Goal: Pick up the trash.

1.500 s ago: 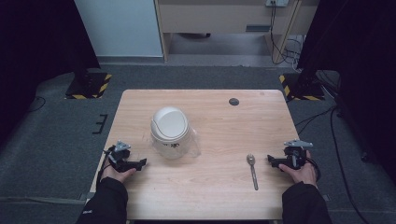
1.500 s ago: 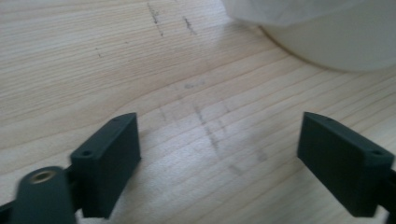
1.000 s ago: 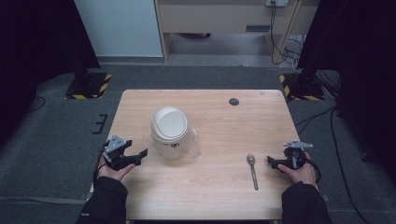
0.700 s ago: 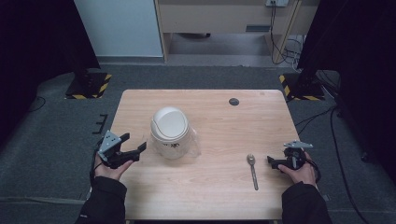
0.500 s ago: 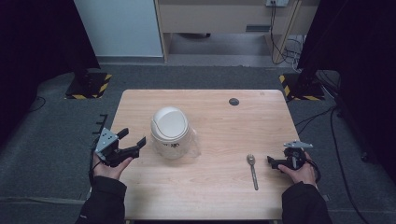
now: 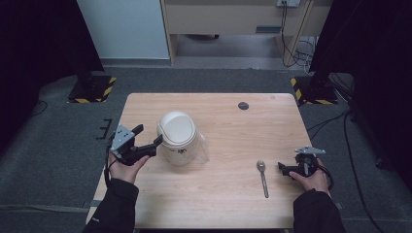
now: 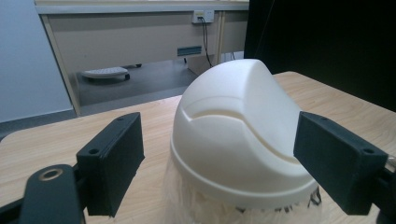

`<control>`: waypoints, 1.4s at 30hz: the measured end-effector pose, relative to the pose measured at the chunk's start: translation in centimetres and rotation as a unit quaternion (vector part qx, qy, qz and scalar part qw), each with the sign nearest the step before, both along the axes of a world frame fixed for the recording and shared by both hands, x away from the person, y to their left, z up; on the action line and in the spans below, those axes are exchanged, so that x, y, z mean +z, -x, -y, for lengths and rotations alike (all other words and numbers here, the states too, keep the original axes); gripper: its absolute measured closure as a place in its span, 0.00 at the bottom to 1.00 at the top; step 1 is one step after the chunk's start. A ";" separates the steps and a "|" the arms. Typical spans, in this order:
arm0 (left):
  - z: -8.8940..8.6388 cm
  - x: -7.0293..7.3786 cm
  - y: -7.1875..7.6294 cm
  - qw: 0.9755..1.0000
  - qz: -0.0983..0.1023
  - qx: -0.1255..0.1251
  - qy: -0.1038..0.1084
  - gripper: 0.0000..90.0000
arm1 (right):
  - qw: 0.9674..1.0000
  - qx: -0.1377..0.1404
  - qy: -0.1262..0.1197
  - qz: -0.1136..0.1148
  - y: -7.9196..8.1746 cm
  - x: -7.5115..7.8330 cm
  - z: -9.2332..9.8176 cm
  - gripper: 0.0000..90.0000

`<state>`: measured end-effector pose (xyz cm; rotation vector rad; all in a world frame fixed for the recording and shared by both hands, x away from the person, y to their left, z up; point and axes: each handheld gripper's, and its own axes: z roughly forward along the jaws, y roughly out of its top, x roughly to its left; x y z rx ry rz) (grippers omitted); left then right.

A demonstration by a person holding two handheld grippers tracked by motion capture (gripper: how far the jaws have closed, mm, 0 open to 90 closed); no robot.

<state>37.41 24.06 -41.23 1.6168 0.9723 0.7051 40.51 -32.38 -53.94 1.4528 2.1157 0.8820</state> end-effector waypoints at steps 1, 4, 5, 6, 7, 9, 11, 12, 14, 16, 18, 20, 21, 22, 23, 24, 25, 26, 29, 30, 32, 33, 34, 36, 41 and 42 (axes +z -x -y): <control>0.3 0.0 -0.3 1.000 0.000 -0.001 0.000 0.17 | 1.000 0.000 0.000 0.000 0.0 0.0 0.0 0.01; 1.1 -0.1 -0.8 1.000 0.000 -0.003 -0.001 0.17 | 1.000 0.000 0.000 0.000 0.0 0.0 0.0 0.01; 1.7 -0.3 -1.2 1.000 -0.004 -0.003 -0.004 0.17 | 1.000 0.000 0.000 0.000 0.0 0.0 0.0 0.01; 2.0 -0.4 -1.4 1.000 -0.006 -0.002 -0.006 0.16 | 1.000 -0.001 0.000 0.000 0.0 0.0 0.0 0.01; 2.3 -0.5 -1.7 1.000 -0.008 -0.002 -0.008 0.16 | 1.000 0.000 0.000 0.000 0.0 0.0 0.0 0.01; 2.6 -0.7 -2.0 1.000 -0.012 0.000 -0.010 0.16 | 1.000 0.000 0.000 0.000 0.0 0.0 0.0 0.01; 2.9 -0.9 -2.4 1.000 -0.016 0.001 -0.013 0.16 | 1.000 0.000 0.000 0.000 0.0 0.0 0.0 0.01; 3.0 -1.0 -2.5 1.000 -0.018 0.002 -0.015 0.16 | 1.000 0.000 0.000 0.000 0.0 0.0 0.0 0.01; 3.0 -1.2 -2.7 1.000 -0.019 0.000 -0.010 0.14 | 1.000 -0.001 0.000 0.000 0.0 0.0 0.0 0.01; 3.2 -1.4 -2.8 1.000 -0.022 0.001 -0.009 0.13 | 1.000 -0.001 0.000 0.000 0.0 0.0 0.0 0.01; 3.2 -1.6 -2.8 0.999 -0.032 0.004 -0.020 0.14 | 1.000 -0.001 0.000 0.000 0.0 0.0 0.0 0.01; 3.1 -1.9 -2.9 0.999 -0.040 0.006 -0.023 0.14 | 1.000 0.000 0.000 0.001 0.0 0.0 0.0 0.01; 3.1 -2.0 -2.9 0.999 -0.043 0.006 -0.023 0.14 | 1.000 0.000 0.000 0.000 0.0 0.0 -0.1 0.01; 3.1 -2.1 -3.0 0.999 -0.046 0.007 -0.024 0.14 | 1.000 0.000 0.000 0.000 0.0 0.0 -0.1 0.01; 3.0 -2.2 -3.0 0.999 -0.048 0.008 -0.025 0.14 | 1.000 0.000 0.000 0.000 0.0 0.0 -0.1 0.01; 3.0 -2.2 -3.0 0.998 -0.050 0.008 -0.024 0.14 | 1.000 0.000 0.000 0.000 0.0 0.0 -0.1 0.01; 3.0 -2.2 -3.1 0.998 -0.049 0.009 -0.023 0.14 | 1.000 0.000 0.001 0.001 0.0 0.0 0.0 0.01; 2.9 -2.1 -3.1 0.999 -0.049 0.009 -0.022 0.14 | 1.000 0.000 0.001 0.001 0.0 0.0 -0.1 0.01; 2.9 -1.8 -3.2 0.999 -0.044 0.008 -0.016 0.15 | 1.000 0.000 0.001 0.001 0.0 0.0 -0.1 0.01; 2.8 -1.7 -3.2 0.999 -0.043 0.007 -0.015 0.15 | 1.000 0.000 0.001 0.001 0.0 0.0 -0.1 0.01; 2.8 -1.5 -3.3 0.999 -0.041 0.003 -0.012 0.16 | 1.000 0.000 0.001 0.001 0.0 0.0 -0.1 0.01; 2.8 -1.4 -3.3 0.999 -0.040 -0.001 -0.012 0.16 | 1.000 0.000 0.001 0.001 0.0 0.0 -0.1 0.01; 2.8 -1.2 -3.3 0.999 -0.039 0.000 -0.013 0.17 | 1.000 0.000 0.001 0.001 0.0 0.0 -0.1 0.01; 2.8 -1.0 -3.3 0.999 -0.038 -0.004 -0.012 0.18 | 1.000 0.000 0.001 0.001 0.0 0.0 -0.1 0.01; 2.8 -0.6 -3.1 1.000 -0.028 -0.007 -0.012 0.22 | 1.000 0.000 0.001 0.001 0.0 0.0 -0.1 0.01; 2.8 -0.5 -3.1 1.000 -0.027 -0.008 -0.012 0.22 | 1.000 0.000 0.001 0.001 0.0 0.0 -0.1 0.01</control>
